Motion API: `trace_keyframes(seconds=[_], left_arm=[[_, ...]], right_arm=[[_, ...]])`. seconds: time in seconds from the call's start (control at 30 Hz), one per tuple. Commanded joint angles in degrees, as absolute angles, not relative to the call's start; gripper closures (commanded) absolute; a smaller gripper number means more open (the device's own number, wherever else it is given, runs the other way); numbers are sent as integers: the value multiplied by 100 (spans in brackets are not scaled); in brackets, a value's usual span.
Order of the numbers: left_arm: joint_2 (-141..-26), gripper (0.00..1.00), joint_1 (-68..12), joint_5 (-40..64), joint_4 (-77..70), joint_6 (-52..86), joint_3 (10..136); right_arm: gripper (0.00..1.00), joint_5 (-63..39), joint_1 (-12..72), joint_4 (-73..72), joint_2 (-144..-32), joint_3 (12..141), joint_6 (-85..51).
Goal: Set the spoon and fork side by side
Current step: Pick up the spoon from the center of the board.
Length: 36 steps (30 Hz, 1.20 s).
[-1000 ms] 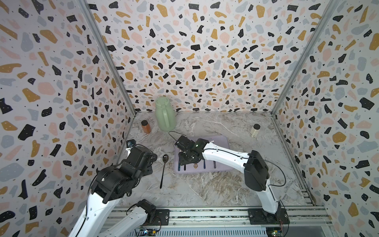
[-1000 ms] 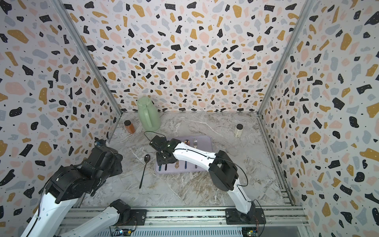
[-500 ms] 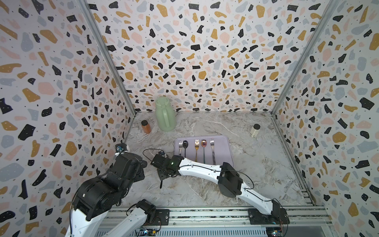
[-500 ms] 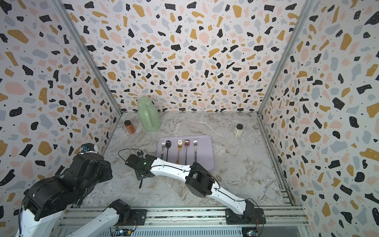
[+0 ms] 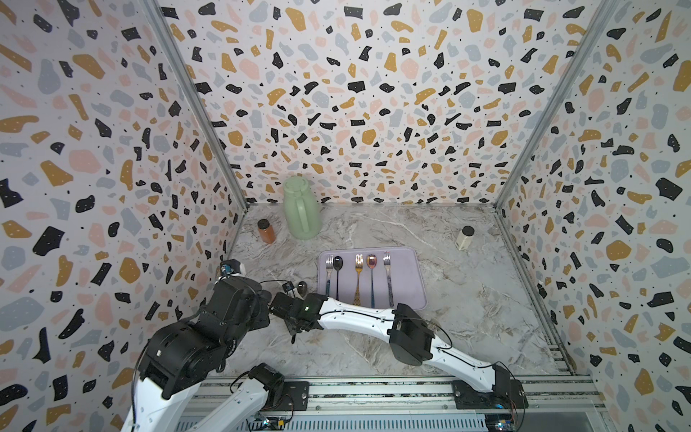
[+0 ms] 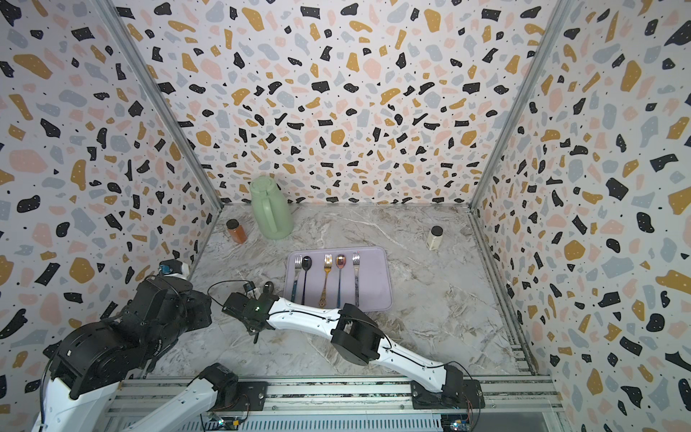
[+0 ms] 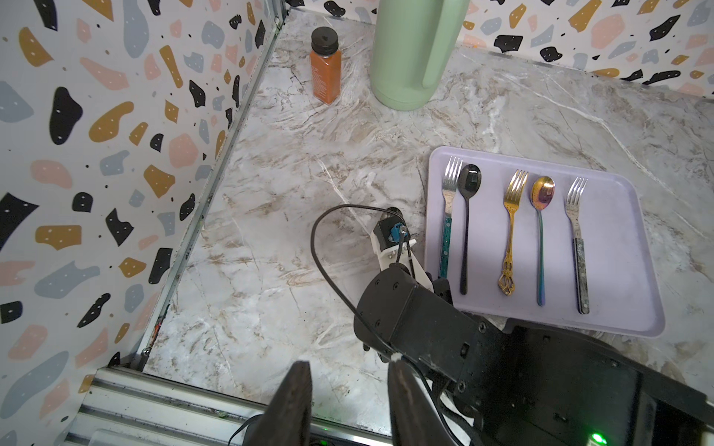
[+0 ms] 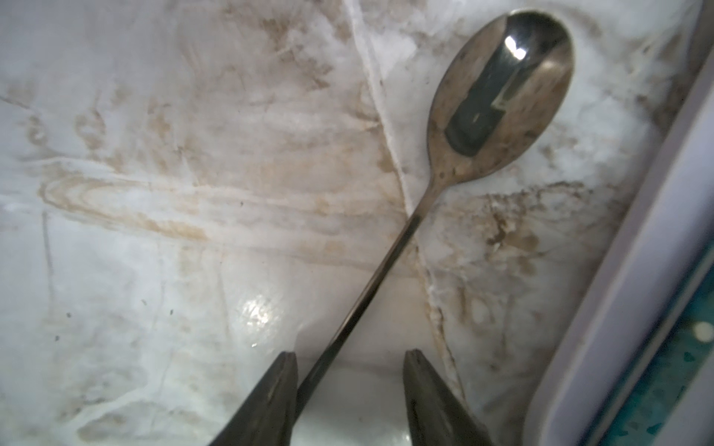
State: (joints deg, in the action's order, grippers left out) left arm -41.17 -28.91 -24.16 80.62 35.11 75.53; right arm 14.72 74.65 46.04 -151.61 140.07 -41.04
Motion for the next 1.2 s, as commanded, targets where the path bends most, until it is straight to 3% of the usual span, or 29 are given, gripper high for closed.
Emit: trace_keyframes(seconds=[0.0,0.53,0.63,0.87,1.03,1.17], left_arm=[[-4122,64,-2850,-2283,7817,3437,7468],[-4126,65,-2849,-2068,7633,3331,7415],[-4105,65,-2848,-2034,7589,3332,7394],[-4105,66,-2848,-1904,7515,3315,7292],[-4088,66,-2849,-1894,7506,3295,7278],[-4070,66,-2852,-1848,7474,3267,7251]], right_arm=[[55,1709,7493,4884,-15230,14176,-3941],[93,1122,7489,5004,-15141,13970,-3920],[92,1138,7490,4849,-14934,13619,-3946],[73,1203,7476,4671,-14935,13544,-3857],[74,1262,7434,4587,-15093,13646,-3759],[84,1417,7424,4594,-15233,13773,-3662]])
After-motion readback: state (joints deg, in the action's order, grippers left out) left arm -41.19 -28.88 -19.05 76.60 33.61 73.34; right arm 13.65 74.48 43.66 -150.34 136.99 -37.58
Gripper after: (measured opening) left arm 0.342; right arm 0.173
